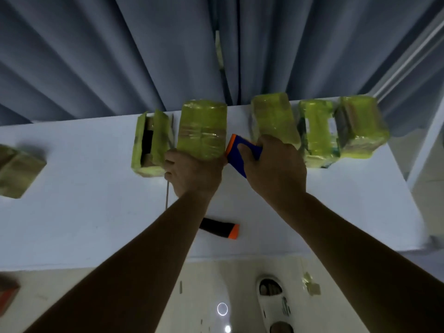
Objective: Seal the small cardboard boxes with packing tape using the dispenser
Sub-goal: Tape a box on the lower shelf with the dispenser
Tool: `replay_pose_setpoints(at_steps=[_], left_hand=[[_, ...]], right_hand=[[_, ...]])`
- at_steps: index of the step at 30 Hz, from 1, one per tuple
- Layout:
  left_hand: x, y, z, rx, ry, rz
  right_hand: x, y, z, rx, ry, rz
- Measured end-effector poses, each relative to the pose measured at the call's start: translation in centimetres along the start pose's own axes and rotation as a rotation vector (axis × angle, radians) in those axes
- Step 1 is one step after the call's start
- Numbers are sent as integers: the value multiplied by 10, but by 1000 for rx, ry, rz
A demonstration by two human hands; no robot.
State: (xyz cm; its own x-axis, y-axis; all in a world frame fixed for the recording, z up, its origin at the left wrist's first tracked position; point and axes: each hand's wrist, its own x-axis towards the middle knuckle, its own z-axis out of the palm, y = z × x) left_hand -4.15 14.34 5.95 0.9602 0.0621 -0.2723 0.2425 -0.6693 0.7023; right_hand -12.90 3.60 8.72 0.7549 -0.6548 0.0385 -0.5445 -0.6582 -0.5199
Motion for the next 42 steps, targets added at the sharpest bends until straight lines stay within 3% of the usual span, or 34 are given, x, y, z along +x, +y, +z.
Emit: replay_pose_setpoints(at_steps=[4,11,22,33,42], left_hand=[[32,10,32,-22,32,-19],[60,13,66,28,43,-66],[76,7,77,140,-19,-51],[85,20,14,408,-281,128],[92,-34,-112,545,-251,88]], right_hand=[[38,10,12,-22,47,-60],[78,24,26,-81,-42,-68],[101,26,34,-106,-48,-80],[106,-22,1,-49,-48,-205],[51,-122,47,19,-185,-397]])
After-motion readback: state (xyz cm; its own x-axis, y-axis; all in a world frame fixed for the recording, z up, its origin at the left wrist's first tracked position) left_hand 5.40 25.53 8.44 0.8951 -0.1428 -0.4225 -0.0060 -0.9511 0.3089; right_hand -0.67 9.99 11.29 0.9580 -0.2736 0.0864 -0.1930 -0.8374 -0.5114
